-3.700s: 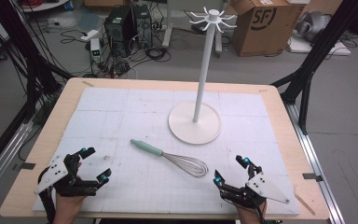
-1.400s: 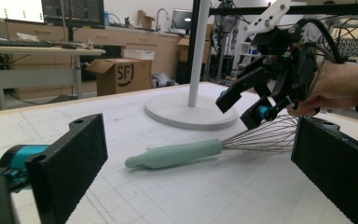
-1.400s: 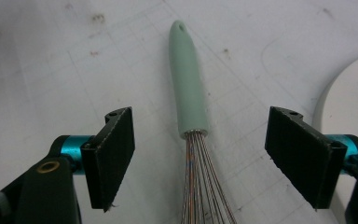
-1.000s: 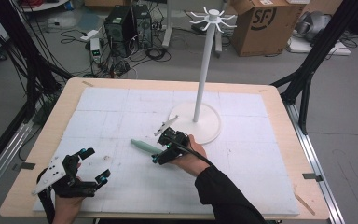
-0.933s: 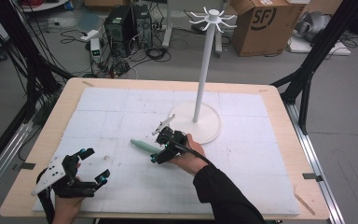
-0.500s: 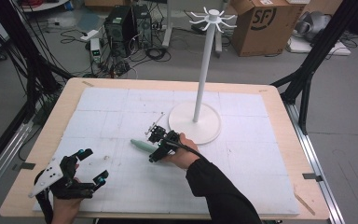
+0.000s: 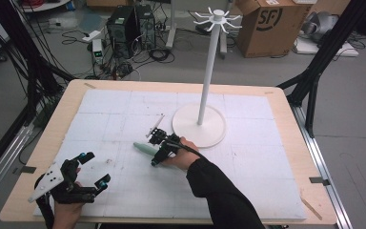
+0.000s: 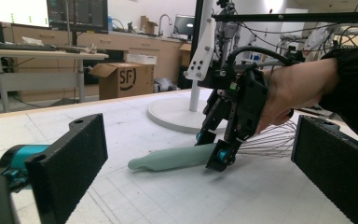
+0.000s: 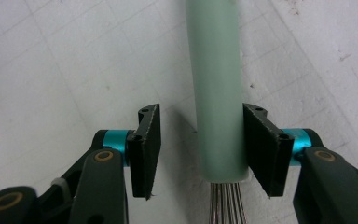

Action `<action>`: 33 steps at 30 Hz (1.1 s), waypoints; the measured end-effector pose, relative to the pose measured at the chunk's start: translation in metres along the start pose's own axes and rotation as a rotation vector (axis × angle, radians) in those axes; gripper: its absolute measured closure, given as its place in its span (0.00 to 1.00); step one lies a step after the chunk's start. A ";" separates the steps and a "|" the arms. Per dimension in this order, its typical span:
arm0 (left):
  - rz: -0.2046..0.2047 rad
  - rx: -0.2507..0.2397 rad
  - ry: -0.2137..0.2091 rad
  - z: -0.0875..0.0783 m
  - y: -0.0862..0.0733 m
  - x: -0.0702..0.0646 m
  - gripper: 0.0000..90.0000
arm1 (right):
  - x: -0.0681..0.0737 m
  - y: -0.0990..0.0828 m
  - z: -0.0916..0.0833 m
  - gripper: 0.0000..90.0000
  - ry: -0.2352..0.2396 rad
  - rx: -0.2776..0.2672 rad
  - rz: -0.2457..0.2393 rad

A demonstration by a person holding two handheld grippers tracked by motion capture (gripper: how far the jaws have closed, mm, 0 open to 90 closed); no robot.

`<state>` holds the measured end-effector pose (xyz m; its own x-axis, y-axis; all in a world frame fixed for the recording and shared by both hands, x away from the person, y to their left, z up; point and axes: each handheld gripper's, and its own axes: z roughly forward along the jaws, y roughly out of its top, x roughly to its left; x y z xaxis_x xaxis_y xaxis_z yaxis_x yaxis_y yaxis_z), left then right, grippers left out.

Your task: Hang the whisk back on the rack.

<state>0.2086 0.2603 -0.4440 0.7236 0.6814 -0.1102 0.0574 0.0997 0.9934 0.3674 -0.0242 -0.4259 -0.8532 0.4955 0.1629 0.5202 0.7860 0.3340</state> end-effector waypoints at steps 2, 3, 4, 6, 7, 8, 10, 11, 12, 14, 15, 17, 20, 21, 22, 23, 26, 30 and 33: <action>-0.001 0.000 0.004 0.000 0.000 0.000 0.04 | -0.003 0.000 0.000 0.58 0.011 -0.001 0.015; -0.004 -0.002 0.005 0.000 0.000 0.000 0.04 | -0.004 0.000 0.000 0.59 0.018 -0.002 0.011; -0.004 -0.004 0.005 0.000 0.000 0.000 0.04 | -0.006 0.000 -0.001 0.60 0.022 -0.001 0.018; -0.006 -0.004 0.007 0.000 0.000 0.000 0.04 | -0.008 0.000 -0.001 0.63 0.038 -0.001 0.026; -0.008 -0.004 0.007 0.000 0.000 0.000 0.04 | -0.010 0.000 -0.001 0.65 0.040 0.002 0.025; -0.007 -0.003 0.006 0.000 0.000 0.000 0.04 | -0.010 0.000 -0.001 0.65 0.040 0.002 0.025; -0.007 -0.004 0.005 0.000 0.000 0.000 0.04 | -0.011 0.000 -0.001 0.73 0.037 -0.003 0.024; -0.009 -0.005 0.007 0.000 0.000 0.000 0.04 | -0.015 -0.001 -0.001 0.74 0.047 -0.006 0.026; -0.009 -0.004 0.007 0.000 0.000 0.000 0.04 | -0.017 -0.001 -0.002 0.75 0.050 0.000 0.022; -0.008 -0.004 0.005 -0.001 0.000 0.000 0.04 | -0.018 -0.001 -0.001 0.76 0.063 -0.005 0.027; -0.010 -0.005 0.006 -0.001 0.000 0.000 0.04 | -0.018 -0.001 -0.001 0.76 0.063 -0.005 0.027; -0.012 -0.007 0.009 -0.001 0.000 0.000 0.04 | -0.020 -0.001 -0.001 0.76 0.079 -0.007 0.039; -0.010 -0.005 0.009 -0.001 0.000 0.000 0.04 | -0.027 -0.002 -0.002 0.77 0.115 -0.011 0.045; -0.010 -0.005 0.008 -0.001 0.000 0.000 0.04 | -0.027 -0.002 -0.002 0.77 0.127 -0.013 0.069; -0.008 -0.004 0.008 -0.001 0.000 0.000 0.04 | -0.027 -0.002 -0.002 0.77 0.127 -0.013 0.069; -0.009 -0.006 0.010 -0.001 0.000 0.000 0.04 | -0.029 -0.002 -0.002 0.77 0.132 -0.013 0.072; -0.013 -0.010 0.011 -0.002 0.000 0.000 0.04 | -0.032 -0.005 -0.008 0.77 0.137 -0.025 0.080; -0.010 -0.006 0.010 -0.002 0.000 0.001 0.04 | -0.033 -0.007 -0.021 0.77 0.157 -0.078 0.100; -0.008 -0.006 0.010 -0.003 0.000 0.001 0.04 | -0.034 -0.008 -0.027 0.77 0.169 -0.106 0.103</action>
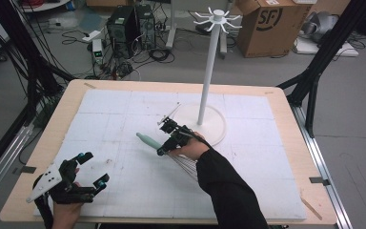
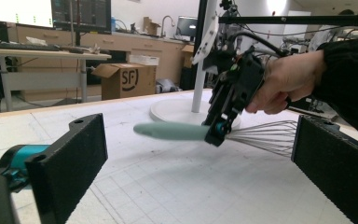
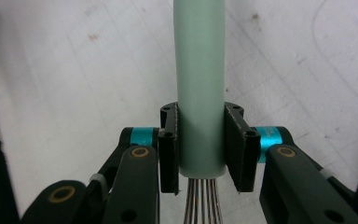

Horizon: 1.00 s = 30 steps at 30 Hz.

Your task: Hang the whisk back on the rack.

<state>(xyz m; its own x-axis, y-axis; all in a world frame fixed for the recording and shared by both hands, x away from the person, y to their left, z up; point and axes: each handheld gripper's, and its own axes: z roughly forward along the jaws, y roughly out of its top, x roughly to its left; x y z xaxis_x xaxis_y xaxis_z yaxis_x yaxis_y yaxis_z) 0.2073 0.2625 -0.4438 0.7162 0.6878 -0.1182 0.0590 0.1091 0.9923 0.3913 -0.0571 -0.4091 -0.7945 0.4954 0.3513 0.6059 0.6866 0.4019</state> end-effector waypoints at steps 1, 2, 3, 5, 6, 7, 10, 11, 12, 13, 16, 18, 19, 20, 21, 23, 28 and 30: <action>0.000 0.000 0.000 0.000 0.000 0.000 0.04 | 0.000 0.000 -0.004 0.77 0.010 -0.021 -0.001; 0.001 0.001 0.002 0.000 0.000 0.000 0.04 | 0.000 -0.001 -0.007 0.77 0.015 -0.029 0.002; 0.000 0.001 0.001 0.000 0.000 0.000 0.04 | 0.000 -0.002 -0.014 0.77 0.027 -0.060 0.006; -0.001 0.000 0.003 0.000 0.000 0.000 0.04 | 0.000 -0.004 -0.023 0.77 0.045 -0.098 0.012; -0.001 0.000 0.003 0.000 0.000 0.000 0.04 | 0.000 -0.004 -0.023 0.77 0.045 -0.098 0.012; -0.002 -0.001 0.003 0.001 0.000 0.000 0.04 | 0.000 -0.008 -0.033 0.77 0.049 -0.132 0.011; -0.003 -0.001 0.004 0.001 -0.001 0.000 0.04 | 0.000 -0.012 -0.044 0.77 0.044 -0.172 0.001; -0.001 0.001 0.003 0.001 -0.001 0.000 0.04 | -0.001 -0.017 -0.056 0.77 0.035 -0.213 0.003; -0.001 0.002 0.003 0.001 -0.001 0.000 0.04 | -0.001 -0.017 -0.056 0.77 0.035 -0.213 0.003; 0.000 0.004 0.000 0.001 -0.001 -0.001 0.04 | -0.002 -0.019 -0.061 0.77 0.030 -0.226 0.006; -0.001 0.003 0.001 0.001 -0.001 -0.001 0.04 | -0.004 -0.027 -0.082 0.77 -0.010 -0.277 0.013; 0.002 0.007 0.001 0.002 -0.001 -0.001 0.04 | -0.005 -0.031 -0.095 0.77 -0.019 -0.305 0.017; 0.003 0.008 0.001 0.002 -0.001 -0.001 0.04 | -0.005 -0.033 -0.102 0.77 -0.025 -0.326 0.014; 0.005 0.008 0.002 0.002 -0.001 -0.001 0.04 | -0.005 -0.037 -0.115 0.77 -0.028 -0.349 0.015; 0.005 0.011 0.003 0.002 -0.001 -0.001 0.04 | -0.005 -0.037 -0.115 0.77 -0.028 -0.349 0.015; 0.006 0.013 0.005 0.002 -0.002 -0.001 0.04 | -0.004 -0.043 -0.130 0.77 -0.032 -0.383 0.030; 0.002 0.011 0.003 0.002 -0.002 -0.001 0.04 | -0.004 -0.059 -0.168 0.77 -0.064 -0.471 0.042; 0.001 0.012 0.000 0.003 -0.002 -0.001 0.04 | -0.003 -0.061 -0.173 0.77 -0.062 -0.484 0.043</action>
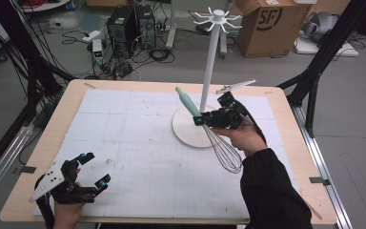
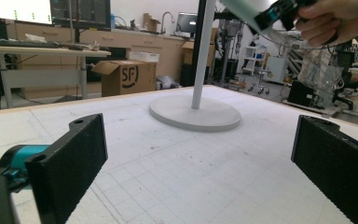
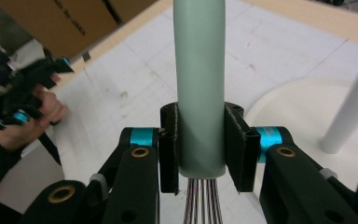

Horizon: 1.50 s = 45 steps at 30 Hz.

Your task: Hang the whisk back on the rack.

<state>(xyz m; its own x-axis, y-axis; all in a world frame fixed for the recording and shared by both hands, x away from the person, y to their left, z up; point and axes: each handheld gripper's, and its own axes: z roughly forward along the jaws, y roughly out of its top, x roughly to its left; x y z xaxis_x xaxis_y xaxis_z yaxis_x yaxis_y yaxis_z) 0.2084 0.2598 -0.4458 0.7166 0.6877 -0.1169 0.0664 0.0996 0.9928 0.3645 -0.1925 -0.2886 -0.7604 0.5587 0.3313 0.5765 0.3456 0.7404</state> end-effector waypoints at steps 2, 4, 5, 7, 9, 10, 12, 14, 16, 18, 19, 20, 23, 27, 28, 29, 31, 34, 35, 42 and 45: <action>0.002 0.000 -0.001 0.000 0.000 0.000 0.04 | -0.002 0.001 -0.020 0.77 -0.004 -0.044 0.005; 0.000 0.001 -0.002 0.001 0.000 0.000 0.04 | -0.002 0.001 -0.026 0.77 -0.001 -0.056 0.016; -0.001 0.003 -0.006 0.001 0.000 0.000 0.04 | -0.004 0.001 -0.037 0.77 -0.007 -0.077 0.026; 0.004 0.007 -0.008 0.001 0.000 0.000 0.04 | -0.004 0.001 -0.041 0.77 -0.008 -0.087 0.025; 0.002 0.004 -0.006 0.001 -0.001 0.000 0.04 | -0.004 0.002 -0.053 0.77 -0.012 -0.107 0.041; 0.002 0.005 -0.004 0.001 -0.001 -0.001 0.04 | -0.005 0.002 -0.059 0.77 -0.014 -0.124 0.040; -0.001 0.003 -0.004 0.001 -0.001 0.000 0.04 | -0.007 0.002 -0.069 0.77 -0.019 -0.153 0.040; -0.002 -0.003 -0.004 0.001 0.000 0.000 0.04 | -0.010 0.001 -0.078 0.77 -0.011 -0.180 0.055; -0.009 -0.006 -0.003 0.000 0.000 0.000 0.04 | -0.014 0.001 -0.085 0.77 -0.023 -0.201 0.072; -0.008 -0.004 -0.006 0.000 0.000 -0.001 0.04 | -0.017 0.001 -0.090 0.77 -0.030 -0.216 0.082; -0.004 -0.001 -0.003 0.000 0.000 -0.001 0.04 | -0.019 0.001 -0.094 0.77 -0.032 -0.229 0.087; -0.006 -0.005 -0.005 0.000 0.000 -0.002 0.04 | -0.019 0.001 -0.094 0.77 -0.032 -0.229 0.087; -0.005 -0.007 -0.004 0.000 0.001 -0.002 0.04 | -0.024 0.002 -0.100 0.77 -0.020 -0.265 0.107; -0.011 -0.014 -0.001 -0.001 0.001 -0.002 0.04 | -0.032 0.007 -0.112 0.77 -0.037 -0.317 0.138; -0.006 -0.011 -0.001 -0.001 0.001 -0.001 0.04 | -0.033 0.008 -0.114 0.77 -0.037 -0.327 0.138; -0.008 -0.010 0.002 -0.001 0.001 -0.001 0.04 | -0.034 0.010 -0.116 0.77 -0.044 -0.335 0.137; -0.012 -0.015 0.000 -0.002 0.001 -0.001 0.04 | -0.035 0.014 -0.121 0.77 -0.042 -0.348 0.135; -0.020 -0.022 0.012 -0.005 0.002 0.002 0.04 | -0.036 0.018 -0.126 0.77 -0.048 -0.370 0.139; -0.025 -0.025 0.014 -0.005 0.002 0.003 0.04 | -0.038 0.021 -0.129 0.77 -0.057 -0.378 0.136; -0.040 -0.028 0.015 -0.006 0.001 0.004 0.04 | -0.049 0.031 -0.134 0.77 -0.062 -0.402 0.138; -0.047 -0.016 0.006 -0.004 -0.001 0.005 0.04 | -0.058 0.039 -0.132 0.77 -0.059 -0.426 0.133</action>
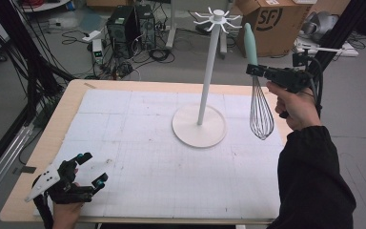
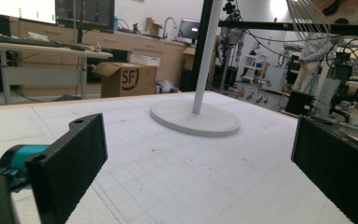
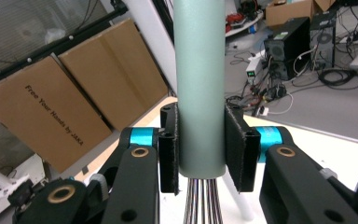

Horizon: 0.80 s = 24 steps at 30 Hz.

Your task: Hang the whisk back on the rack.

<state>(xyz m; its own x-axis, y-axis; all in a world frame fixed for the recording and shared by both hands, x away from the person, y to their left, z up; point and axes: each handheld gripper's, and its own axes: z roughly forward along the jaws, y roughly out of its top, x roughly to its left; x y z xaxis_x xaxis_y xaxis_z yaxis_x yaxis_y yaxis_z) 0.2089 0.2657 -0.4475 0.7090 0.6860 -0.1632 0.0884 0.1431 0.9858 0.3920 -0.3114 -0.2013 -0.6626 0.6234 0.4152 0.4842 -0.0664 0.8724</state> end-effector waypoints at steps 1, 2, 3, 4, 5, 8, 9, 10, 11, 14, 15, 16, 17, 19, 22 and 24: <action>-0.005 -0.001 -0.005 0.001 0.000 0.000 0.04 | 0.000 0.000 0.000 0.77 0.000 0.000 0.000; -0.006 0.000 -0.005 0.001 0.000 0.000 0.04 | -0.001 0.001 0.001 0.77 -0.001 -0.003 -0.001; -0.007 -0.003 -0.008 0.001 0.000 0.001 0.04 | -0.005 0.005 0.004 0.77 0.004 -0.014 -0.004; -0.016 -0.006 -0.006 0.001 -0.001 0.001 0.04 | -0.007 0.007 0.005 0.77 0.005 -0.022 0.002; -0.018 -0.008 -0.007 0.001 -0.001 0.002 0.04 | -0.008 0.008 0.006 0.77 0.006 -0.026 0.000; -0.028 -0.005 -0.006 0.001 -0.002 0.004 0.04 | -0.009 0.011 0.009 0.77 0.009 -0.022 0.010; -0.034 -0.005 -0.005 0.001 -0.002 0.004 0.04 | -0.008 0.015 0.011 0.77 0.007 -0.027 -0.005; -0.042 -0.009 -0.008 0.002 -0.002 0.004 0.04 | -0.008 0.016 0.011 0.77 0.009 -0.027 -0.003; -0.039 -0.003 -0.009 0.002 -0.003 0.004 0.04 | -0.007 0.018 0.011 0.77 0.012 -0.029 -0.004; -0.039 -0.002 -0.014 0.003 -0.003 0.004 0.04 | -0.005 0.023 0.014 0.77 0.017 -0.024 -0.017; -0.039 -0.002 -0.014 0.003 -0.003 0.004 0.04 | -0.005 0.023 0.014 0.77 0.017 -0.024 -0.017; -0.044 -0.005 -0.016 0.003 -0.003 0.004 0.04 | -0.004 0.023 0.014 0.77 0.017 -0.025 -0.022; -0.047 -0.008 -0.016 0.003 -0.003 0.004 0.04 | -0.003 0.024 0.016 0.77 0.019 -0.023 -0.021; -0.043 -0.005 -0.017 0.003 -0.003 0.004 0.04 | -0.002 0.026 0.019 0.77 0.015 -0.018 -0.034; -0.044 -0.012 -0.014 0.002 -0.002 0.004 0.04 | 0.000 0.026 0.023 0.77 0.018 -0.007 -0.033; -0.041 -0.010 -0.011 0.002 -0.002 0.004 0.04 | 0.002 0.026 0.025 0.77 0.021 -0.005 -0.042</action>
<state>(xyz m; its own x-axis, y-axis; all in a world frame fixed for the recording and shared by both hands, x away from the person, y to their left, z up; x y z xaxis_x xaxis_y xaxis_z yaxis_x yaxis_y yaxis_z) 0.2127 0.2667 -0.4503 0.7128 0.6712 -0.2033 0.1107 0.1786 0.9777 0.4173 -0.2923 -0.1840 -0.6940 0.6092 0.3837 0.4530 -0.0448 0.8904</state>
